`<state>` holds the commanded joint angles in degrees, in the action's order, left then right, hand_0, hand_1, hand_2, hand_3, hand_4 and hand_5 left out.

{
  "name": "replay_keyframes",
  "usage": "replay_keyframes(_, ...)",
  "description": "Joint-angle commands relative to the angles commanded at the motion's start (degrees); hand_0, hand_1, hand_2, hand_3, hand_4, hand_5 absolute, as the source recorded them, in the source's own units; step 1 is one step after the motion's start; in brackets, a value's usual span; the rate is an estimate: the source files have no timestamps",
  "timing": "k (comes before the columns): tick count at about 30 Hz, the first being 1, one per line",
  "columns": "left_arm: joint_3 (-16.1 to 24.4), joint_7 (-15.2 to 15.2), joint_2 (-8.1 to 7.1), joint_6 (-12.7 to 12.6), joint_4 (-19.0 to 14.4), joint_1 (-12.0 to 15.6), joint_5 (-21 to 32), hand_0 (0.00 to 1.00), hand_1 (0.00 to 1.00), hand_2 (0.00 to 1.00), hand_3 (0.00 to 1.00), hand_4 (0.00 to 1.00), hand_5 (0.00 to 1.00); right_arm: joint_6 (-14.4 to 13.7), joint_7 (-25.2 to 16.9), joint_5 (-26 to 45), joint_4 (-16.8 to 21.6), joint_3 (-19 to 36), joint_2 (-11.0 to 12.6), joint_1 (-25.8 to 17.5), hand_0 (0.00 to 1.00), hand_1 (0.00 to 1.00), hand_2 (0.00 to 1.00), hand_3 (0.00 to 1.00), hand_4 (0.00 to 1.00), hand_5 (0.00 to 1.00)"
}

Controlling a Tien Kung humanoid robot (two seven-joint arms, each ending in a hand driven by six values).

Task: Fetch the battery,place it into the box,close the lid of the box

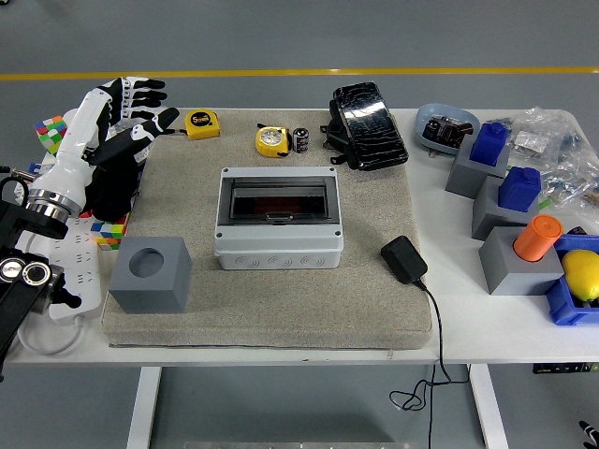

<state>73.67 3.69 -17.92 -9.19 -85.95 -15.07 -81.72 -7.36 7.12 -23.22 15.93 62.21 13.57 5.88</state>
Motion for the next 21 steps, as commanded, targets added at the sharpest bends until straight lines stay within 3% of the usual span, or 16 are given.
replay_keyframes(21,0.96,-0.08,0.67,0.65,0.03,0.47,0.02,0.583,0.678,0.668,0.703,0.998,0.635,0.08,0.12,-0.46,-0.1,1.3,0.1,-0.45,0.642,0.656,0.659,0.532,0.947,0.44)
